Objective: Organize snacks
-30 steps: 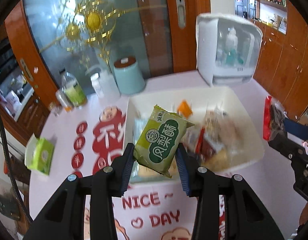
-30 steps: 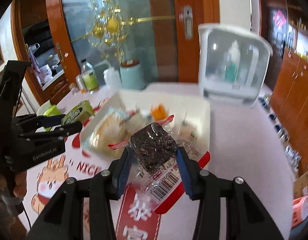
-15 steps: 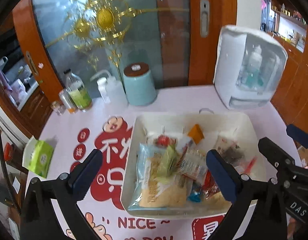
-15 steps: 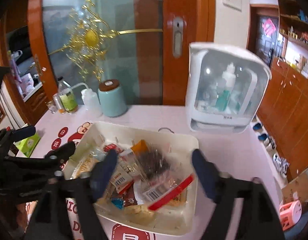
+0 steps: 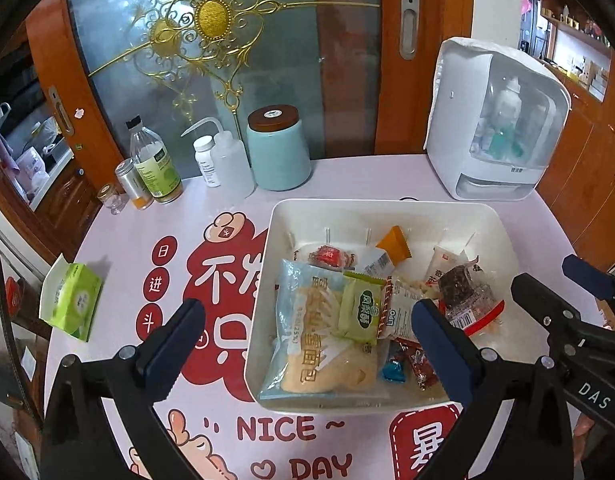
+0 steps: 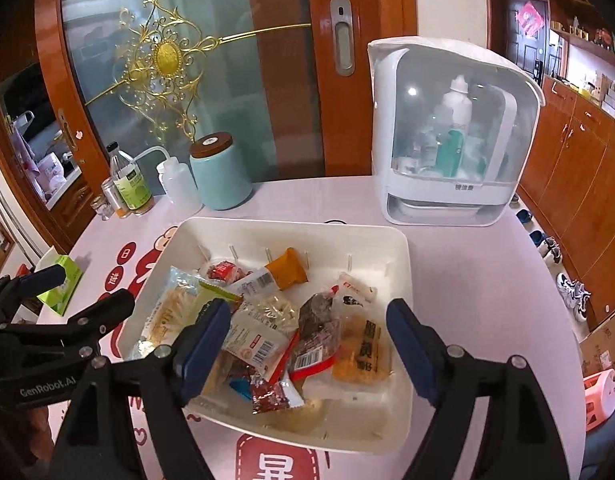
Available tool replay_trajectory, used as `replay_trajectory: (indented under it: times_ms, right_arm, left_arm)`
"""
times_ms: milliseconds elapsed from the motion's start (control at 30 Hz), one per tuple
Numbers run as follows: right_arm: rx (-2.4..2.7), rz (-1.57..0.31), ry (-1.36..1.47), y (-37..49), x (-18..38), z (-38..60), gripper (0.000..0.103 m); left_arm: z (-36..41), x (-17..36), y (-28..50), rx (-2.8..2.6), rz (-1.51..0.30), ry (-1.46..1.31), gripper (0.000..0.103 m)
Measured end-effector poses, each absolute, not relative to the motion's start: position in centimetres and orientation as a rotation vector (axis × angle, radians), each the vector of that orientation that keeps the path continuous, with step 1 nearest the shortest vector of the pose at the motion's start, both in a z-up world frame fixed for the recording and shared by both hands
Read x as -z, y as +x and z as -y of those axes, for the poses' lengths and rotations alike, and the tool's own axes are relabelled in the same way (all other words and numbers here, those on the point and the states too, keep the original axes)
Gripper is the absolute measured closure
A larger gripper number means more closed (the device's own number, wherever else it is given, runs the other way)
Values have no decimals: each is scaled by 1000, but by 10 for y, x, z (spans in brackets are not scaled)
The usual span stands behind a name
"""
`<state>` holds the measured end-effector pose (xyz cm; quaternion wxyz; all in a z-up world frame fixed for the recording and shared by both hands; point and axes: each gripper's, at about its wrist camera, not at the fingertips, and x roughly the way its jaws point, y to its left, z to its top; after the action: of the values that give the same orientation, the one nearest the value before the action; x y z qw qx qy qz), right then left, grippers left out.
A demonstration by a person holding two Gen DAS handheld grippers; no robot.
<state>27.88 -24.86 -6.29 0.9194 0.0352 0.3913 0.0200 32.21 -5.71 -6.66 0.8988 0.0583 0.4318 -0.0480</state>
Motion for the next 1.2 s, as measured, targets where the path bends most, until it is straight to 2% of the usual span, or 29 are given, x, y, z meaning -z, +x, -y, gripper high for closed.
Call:
replay_trajectory:
  times_ms: [600,967,1200]
  right_arm:
    - [-45,-800,67,228,60,230,22]
    - [-48,-874,71,136,78,210,22]
    - [-53,-889,96,67,67,190,22]
  left_arm:
    - [36,48,254,129,-875,75,1]
    - [0,66,158,98,-919,47,1]
    - [-19,57,92,106,-934,94,1]
